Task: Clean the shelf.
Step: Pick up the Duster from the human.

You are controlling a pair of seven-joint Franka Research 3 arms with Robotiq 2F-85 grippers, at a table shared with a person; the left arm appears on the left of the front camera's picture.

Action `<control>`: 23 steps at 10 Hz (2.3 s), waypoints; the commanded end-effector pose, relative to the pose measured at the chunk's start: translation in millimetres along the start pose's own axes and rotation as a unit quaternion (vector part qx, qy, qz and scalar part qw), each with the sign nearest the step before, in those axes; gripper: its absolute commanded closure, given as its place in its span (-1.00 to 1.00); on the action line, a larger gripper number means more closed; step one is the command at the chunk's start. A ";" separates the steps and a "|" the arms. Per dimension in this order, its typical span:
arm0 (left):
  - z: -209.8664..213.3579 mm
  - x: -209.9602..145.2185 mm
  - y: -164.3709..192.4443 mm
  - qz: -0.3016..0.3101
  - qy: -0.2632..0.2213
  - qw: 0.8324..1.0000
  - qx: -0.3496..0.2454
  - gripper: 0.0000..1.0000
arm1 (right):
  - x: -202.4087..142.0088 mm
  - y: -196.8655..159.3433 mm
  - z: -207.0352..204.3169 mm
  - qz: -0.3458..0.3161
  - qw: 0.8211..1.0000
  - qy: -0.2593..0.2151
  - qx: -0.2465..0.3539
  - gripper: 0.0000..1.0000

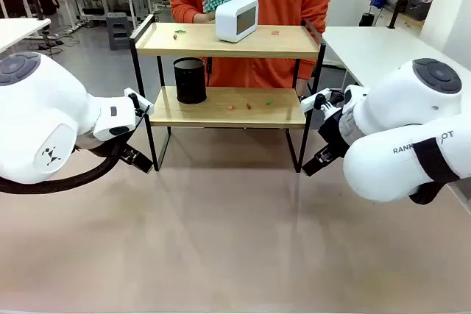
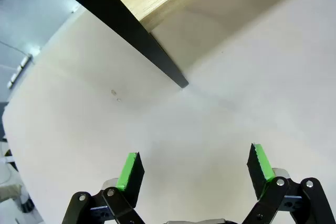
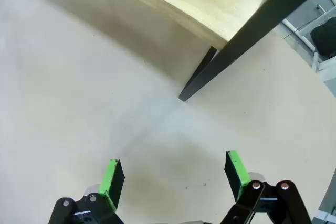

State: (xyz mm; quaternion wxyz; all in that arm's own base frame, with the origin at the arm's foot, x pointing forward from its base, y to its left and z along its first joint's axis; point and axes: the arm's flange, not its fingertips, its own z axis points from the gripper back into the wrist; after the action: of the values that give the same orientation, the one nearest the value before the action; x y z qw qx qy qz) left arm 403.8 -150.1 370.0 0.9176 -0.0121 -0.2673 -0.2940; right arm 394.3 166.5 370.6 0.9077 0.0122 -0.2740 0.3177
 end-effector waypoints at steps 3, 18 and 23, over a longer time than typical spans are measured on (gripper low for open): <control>0.1 0.0 -0.1 0.000 0.000 1.000 0.000 -1.00 | 0.0 0.0 0.0 0.000 1.000 0.000 0.000 -1.00; 191.4 -132.4 153.8 0.182 -0.247 0.855 -0.418 -1.00 | -126.3 -198.6 215.2 -0.392 0.795 -0.108 0.451 -1.00; 204.4 -182.5 192.9 0.221 -0.257 0.835 -0.434 -1.00 | -204.0 -231.5 228.2 -0.374 0.817 -0.096 0.428 -1.00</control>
State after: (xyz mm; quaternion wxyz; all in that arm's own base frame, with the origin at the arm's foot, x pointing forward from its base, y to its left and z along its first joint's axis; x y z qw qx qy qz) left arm 297.0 157.1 452.1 0.7545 -0.5629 -0.3223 -0.1001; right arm 293.7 -200.2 459.1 0.8153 0.5549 -0.1636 -0.0245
